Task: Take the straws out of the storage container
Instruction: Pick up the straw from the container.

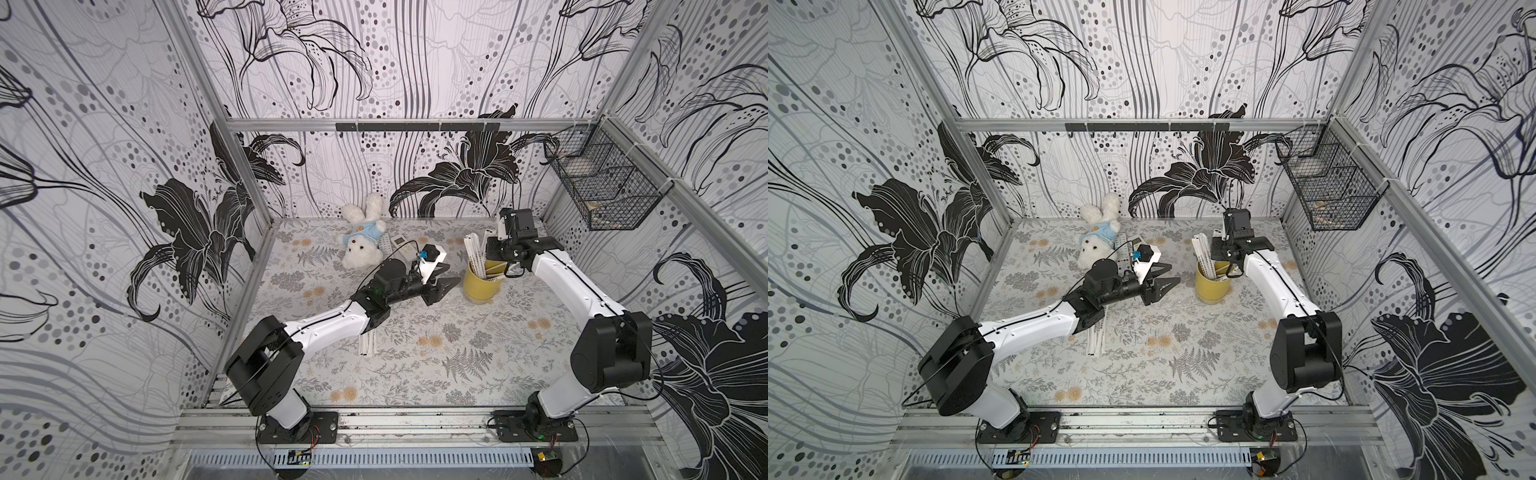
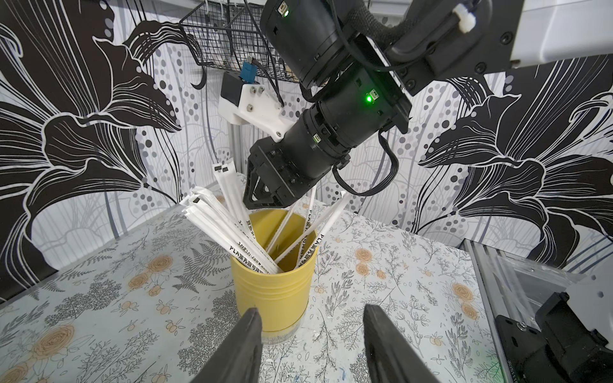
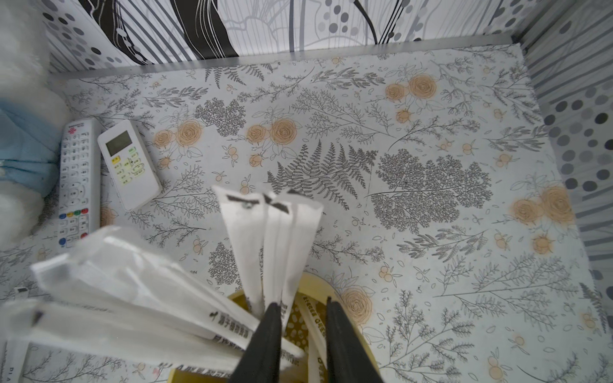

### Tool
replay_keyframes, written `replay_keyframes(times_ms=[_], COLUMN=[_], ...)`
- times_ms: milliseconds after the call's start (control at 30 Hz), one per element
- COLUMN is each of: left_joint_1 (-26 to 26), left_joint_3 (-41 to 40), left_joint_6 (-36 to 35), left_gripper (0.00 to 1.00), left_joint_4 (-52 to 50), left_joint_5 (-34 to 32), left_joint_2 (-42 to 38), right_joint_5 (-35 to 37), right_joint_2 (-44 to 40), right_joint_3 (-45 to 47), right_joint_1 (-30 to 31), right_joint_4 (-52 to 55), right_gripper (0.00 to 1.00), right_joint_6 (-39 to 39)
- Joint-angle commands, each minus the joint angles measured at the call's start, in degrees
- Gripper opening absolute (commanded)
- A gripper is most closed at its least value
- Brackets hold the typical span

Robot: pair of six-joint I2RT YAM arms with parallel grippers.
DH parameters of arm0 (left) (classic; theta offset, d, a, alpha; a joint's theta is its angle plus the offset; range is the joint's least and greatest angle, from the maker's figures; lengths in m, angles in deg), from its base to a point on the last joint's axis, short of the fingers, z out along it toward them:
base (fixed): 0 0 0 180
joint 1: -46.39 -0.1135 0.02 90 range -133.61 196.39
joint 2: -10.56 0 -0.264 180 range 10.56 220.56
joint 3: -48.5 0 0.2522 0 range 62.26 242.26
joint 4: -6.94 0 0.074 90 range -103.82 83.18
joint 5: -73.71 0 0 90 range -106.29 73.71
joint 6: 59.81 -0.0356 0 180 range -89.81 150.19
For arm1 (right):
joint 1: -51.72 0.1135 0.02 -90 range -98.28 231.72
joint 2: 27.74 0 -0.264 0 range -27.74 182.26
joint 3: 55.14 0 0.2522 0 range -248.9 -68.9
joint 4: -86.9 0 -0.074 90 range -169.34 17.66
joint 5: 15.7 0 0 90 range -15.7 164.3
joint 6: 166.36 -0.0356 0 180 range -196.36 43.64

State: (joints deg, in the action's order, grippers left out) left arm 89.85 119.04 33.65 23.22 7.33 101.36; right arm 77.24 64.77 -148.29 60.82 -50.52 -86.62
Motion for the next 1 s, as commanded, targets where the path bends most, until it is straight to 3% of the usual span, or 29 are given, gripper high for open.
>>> replay_keyframes(times_ms=[0,300,500,967], left_joint_1=[0.2,0.2,0.2,0.2], left_joint_3=[0.8,0.9,1.3,1.3], left_joint_6=[0.7,0.8,0.9,1.1], left_gripper=[0.54,0.54,0.54,0.53], left_joint_4=[3.0,2.9,2.8,3.1], left_joint_5=[1.0,0.9,1.2,1.6], left_joint_2=[1.0,1.2,1.8,2.4], right_joint_5=[-4.8,-7.1,-8.3,-11.0], right_joint_2=[1.3,2.1,2.8,2.8], right_joint_3=[-0.8,-0.7,-1.1,-1.6], right_joint_1=[-0.9,-2.3,-2.7,-3.2], right_joint_4=[-1.8,-3.0,-2.7,-2.4], right_gripper=[0.28,0.20,0.26,0.24], right_joint_6=[-1.1,-0.8,-0.2,1.0])
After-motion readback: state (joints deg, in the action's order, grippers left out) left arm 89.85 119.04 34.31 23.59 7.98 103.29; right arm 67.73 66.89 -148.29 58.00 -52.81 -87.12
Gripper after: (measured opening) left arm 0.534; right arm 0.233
